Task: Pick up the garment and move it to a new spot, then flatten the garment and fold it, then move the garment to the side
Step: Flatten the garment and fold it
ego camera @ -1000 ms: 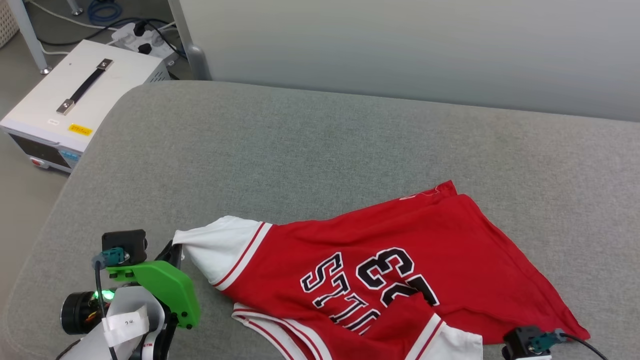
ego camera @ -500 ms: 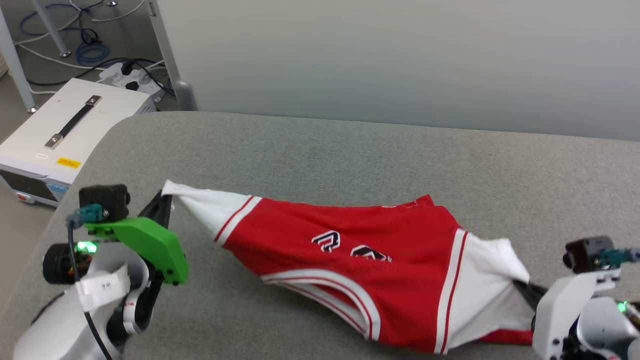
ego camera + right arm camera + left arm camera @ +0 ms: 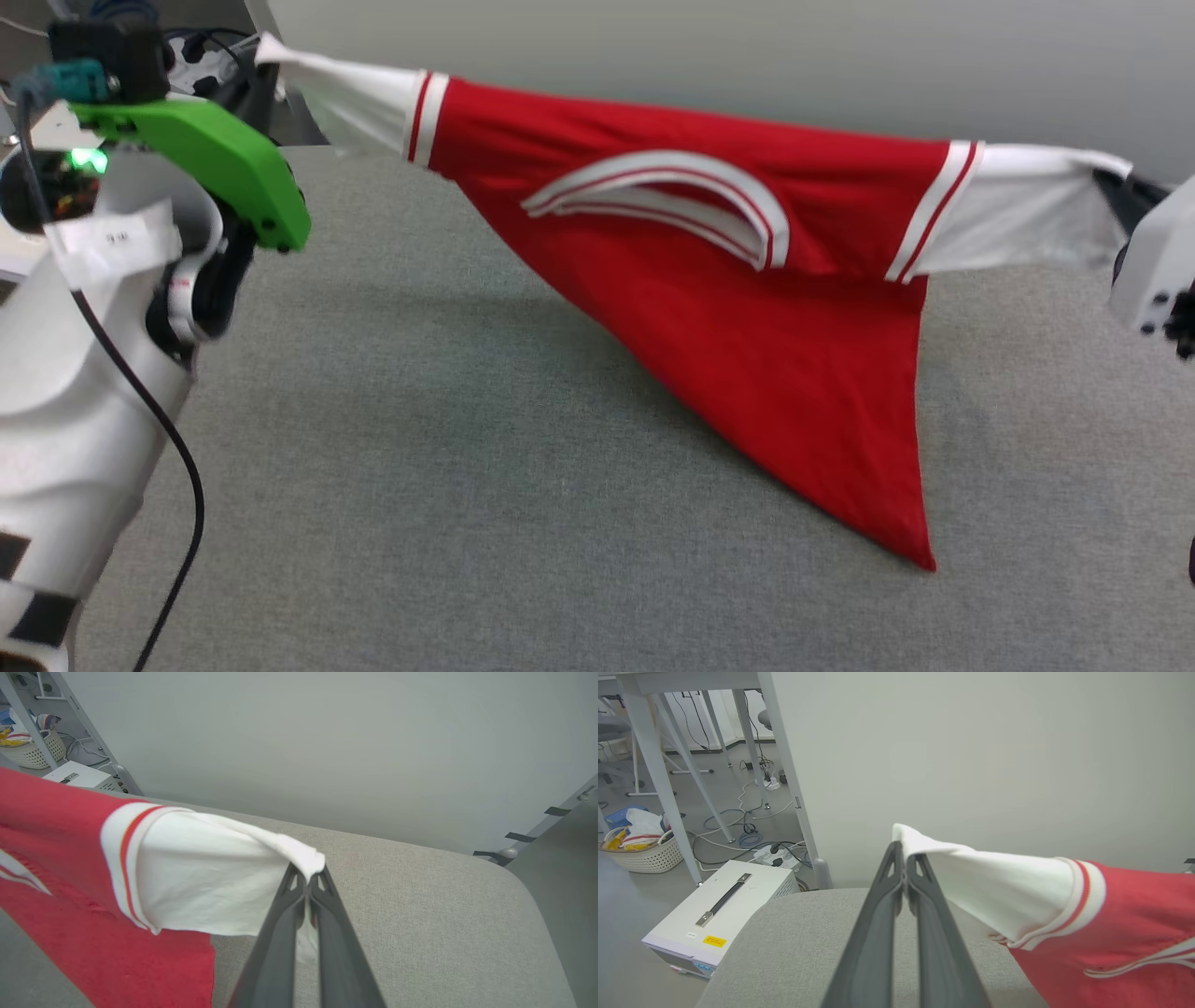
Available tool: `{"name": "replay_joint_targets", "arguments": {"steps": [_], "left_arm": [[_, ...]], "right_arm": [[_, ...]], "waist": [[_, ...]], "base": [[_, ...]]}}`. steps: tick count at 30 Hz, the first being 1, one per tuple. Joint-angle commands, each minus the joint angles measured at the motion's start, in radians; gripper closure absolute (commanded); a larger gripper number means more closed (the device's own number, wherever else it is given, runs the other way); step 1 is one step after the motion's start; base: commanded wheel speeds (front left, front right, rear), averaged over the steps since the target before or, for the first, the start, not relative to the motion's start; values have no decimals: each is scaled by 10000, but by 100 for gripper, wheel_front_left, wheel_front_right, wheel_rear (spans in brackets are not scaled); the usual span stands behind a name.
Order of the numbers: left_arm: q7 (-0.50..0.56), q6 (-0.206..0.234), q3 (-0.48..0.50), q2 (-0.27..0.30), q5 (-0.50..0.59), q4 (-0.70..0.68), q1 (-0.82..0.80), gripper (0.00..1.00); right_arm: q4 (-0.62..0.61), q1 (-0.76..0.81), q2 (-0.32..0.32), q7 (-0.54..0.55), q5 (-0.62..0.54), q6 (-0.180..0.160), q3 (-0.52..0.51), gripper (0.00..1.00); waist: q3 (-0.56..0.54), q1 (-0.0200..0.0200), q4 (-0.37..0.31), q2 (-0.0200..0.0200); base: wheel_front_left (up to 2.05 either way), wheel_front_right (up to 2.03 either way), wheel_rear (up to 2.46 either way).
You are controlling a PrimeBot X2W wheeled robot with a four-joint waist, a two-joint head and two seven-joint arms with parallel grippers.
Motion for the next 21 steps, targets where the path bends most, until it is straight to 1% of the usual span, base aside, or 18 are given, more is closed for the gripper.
{"name": "replay_joint_targets", "arguments": {"steps": [1,7,10,12,16,21], "left_arm": [[-134,-124,55,-84,133,379,-565,100],[-738,-610,196,-471,557,2202,-2903,100],[-1225,-768,471,-612,598,2982,-4082,100],[-1535,-844,565,-600,721,3390,-4780,100],[-2097,-1002,609,-562,1020,4061,-5983,100],[-2476,-1282,590,-727,1137,4847,-6896,100]], "right_arm": [[282,-607,-127,-218,-121,0,48,100],[1802,-3540,-350,-1283,-485,0,430,100],[2633,-5086,-376,-2006,-765,0,495,100],[3110,-5978,-367,-2440,-980,0,557,100],[3995,-7533,-296,-3092,-1253,0,698,100],[4933,-8809,-172,-3672,-1335,0,922,100]], "waist": [[432,-1,-131,0],[1255,-1,-361,0],[1723,-1,-496,0],[2022,-1,-596,0],[2626,-1,-756,0],[3440,-1,-875,0]], "base": [[0,0,0],[0,0,0],[0,0,0],[0,0,0],[0,0,0],[0,0,0]]}}
